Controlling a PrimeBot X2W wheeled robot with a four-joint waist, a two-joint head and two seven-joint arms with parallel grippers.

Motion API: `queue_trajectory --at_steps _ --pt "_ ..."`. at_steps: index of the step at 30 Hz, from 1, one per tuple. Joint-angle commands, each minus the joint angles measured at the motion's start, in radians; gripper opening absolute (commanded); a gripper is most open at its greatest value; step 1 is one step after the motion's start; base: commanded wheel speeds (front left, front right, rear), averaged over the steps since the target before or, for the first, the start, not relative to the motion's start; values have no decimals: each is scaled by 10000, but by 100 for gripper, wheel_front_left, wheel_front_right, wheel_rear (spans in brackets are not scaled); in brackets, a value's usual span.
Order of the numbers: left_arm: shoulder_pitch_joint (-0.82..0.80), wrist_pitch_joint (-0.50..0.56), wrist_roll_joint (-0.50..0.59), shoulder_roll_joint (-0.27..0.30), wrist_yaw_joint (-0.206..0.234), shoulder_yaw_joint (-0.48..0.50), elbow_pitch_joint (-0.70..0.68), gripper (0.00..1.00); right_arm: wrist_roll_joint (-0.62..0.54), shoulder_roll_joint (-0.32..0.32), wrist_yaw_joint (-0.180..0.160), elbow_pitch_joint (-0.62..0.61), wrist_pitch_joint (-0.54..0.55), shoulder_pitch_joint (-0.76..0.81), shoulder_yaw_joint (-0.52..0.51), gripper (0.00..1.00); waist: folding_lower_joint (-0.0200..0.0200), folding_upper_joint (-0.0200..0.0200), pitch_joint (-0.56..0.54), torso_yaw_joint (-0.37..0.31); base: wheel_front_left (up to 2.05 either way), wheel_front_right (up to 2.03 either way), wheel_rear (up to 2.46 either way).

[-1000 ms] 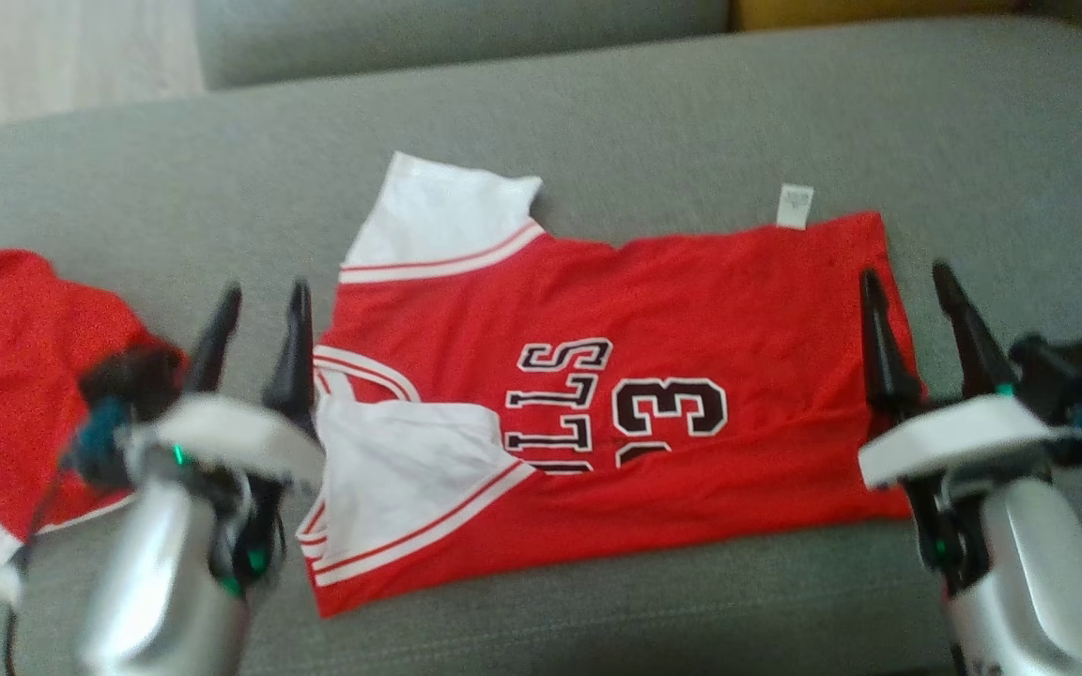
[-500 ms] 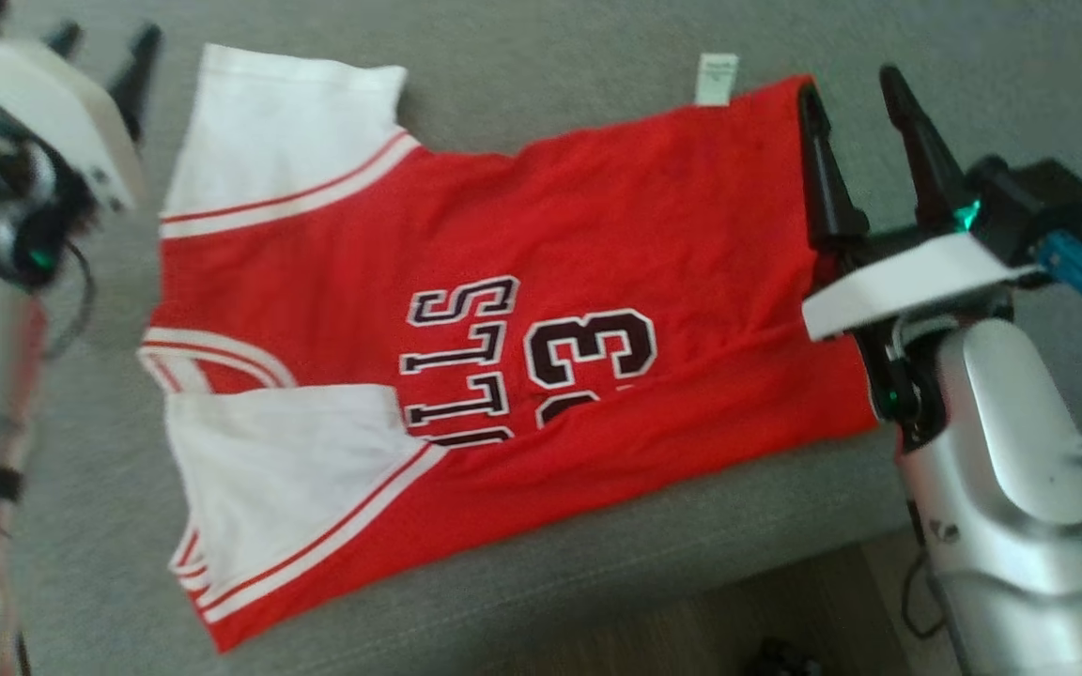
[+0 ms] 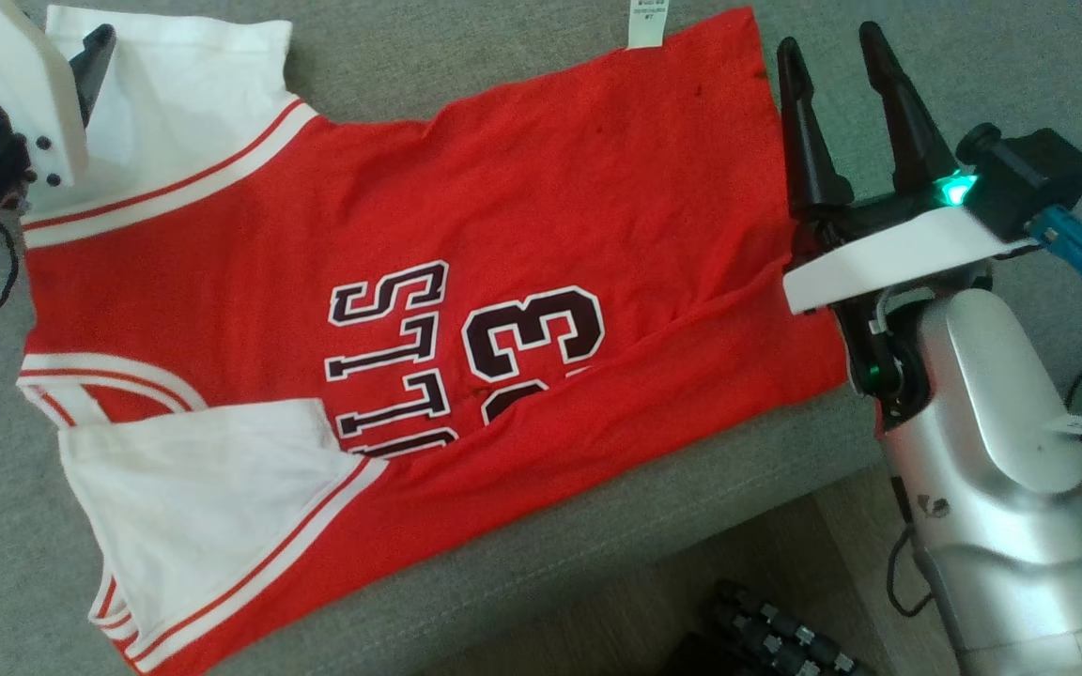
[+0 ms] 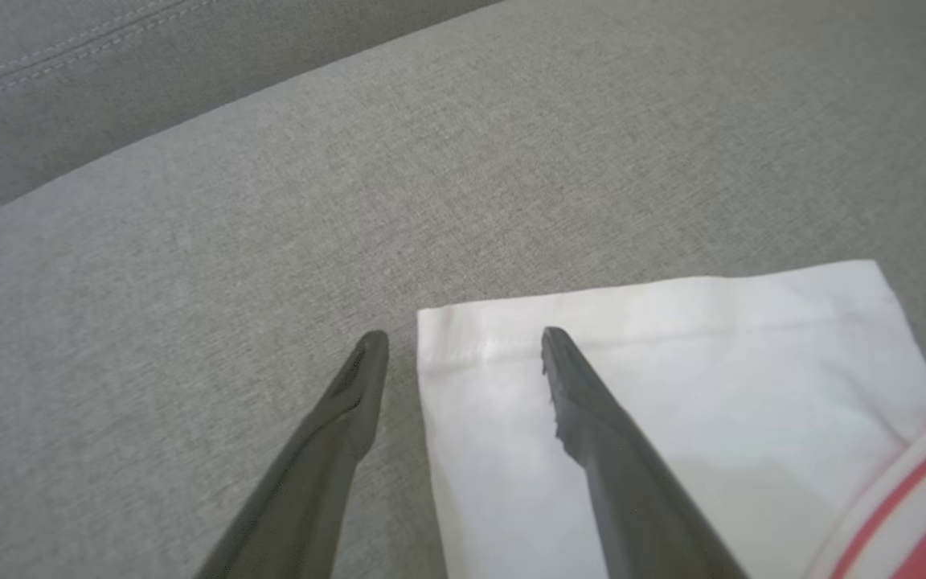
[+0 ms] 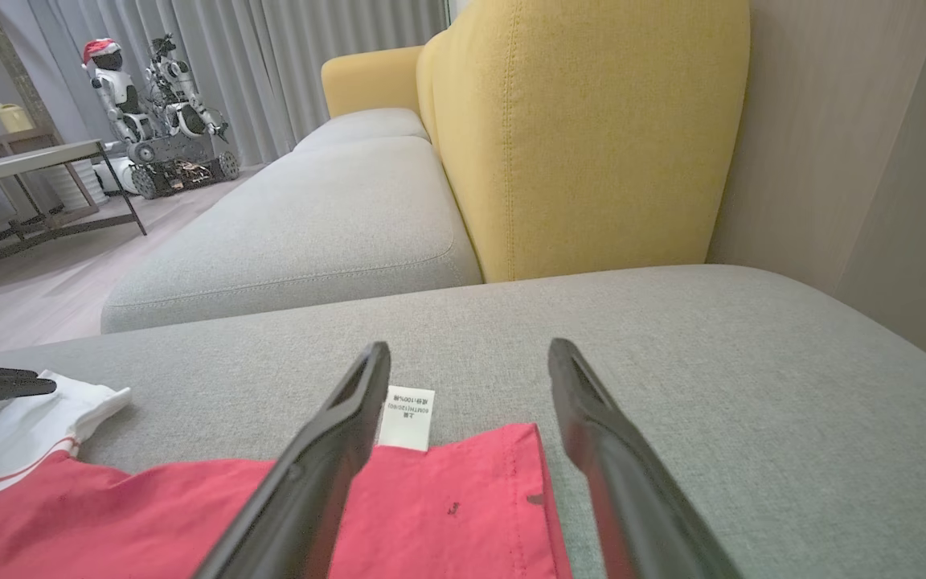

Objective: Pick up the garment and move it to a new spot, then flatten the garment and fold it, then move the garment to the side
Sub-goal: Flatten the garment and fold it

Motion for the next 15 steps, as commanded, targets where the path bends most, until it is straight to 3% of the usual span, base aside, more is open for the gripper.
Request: queue_trajectory --at_steps 1,3,4,5,6,15 --pt "-606 20 -107 535 -46 206 -222 100 38 99 65 -257 -113 -236 150 100 -2 1 43 -20 0 0 0" --pt "-671 11 -201 564 -47 -21 -118 100 34 100 65 -206 -141 -270 115 100 -2 1 85 -24 0 0 0" --pt "-681 48 -270 560 -47 -166 -82 50 29 100 65 -185 -148 -290 86 100 -2 1 100 -16 0 0 0" --pt "-695 80 -376 550 -47 -296 -66 20 20 100 65 -168 -150 -313 46 100 -2 1 118 3 0 0 0" --pt "-728 64 -466 551 -47 -390 -58 0 1 100 65 -152 -147 -338 1 100 -2 1 136 30 0 0 0" --pt "-907 -1174 -1057 478 -47 -856 -248 0 -445 100 65 -35 138 -633 -496 100 -2 1 44 606 0 0 0"
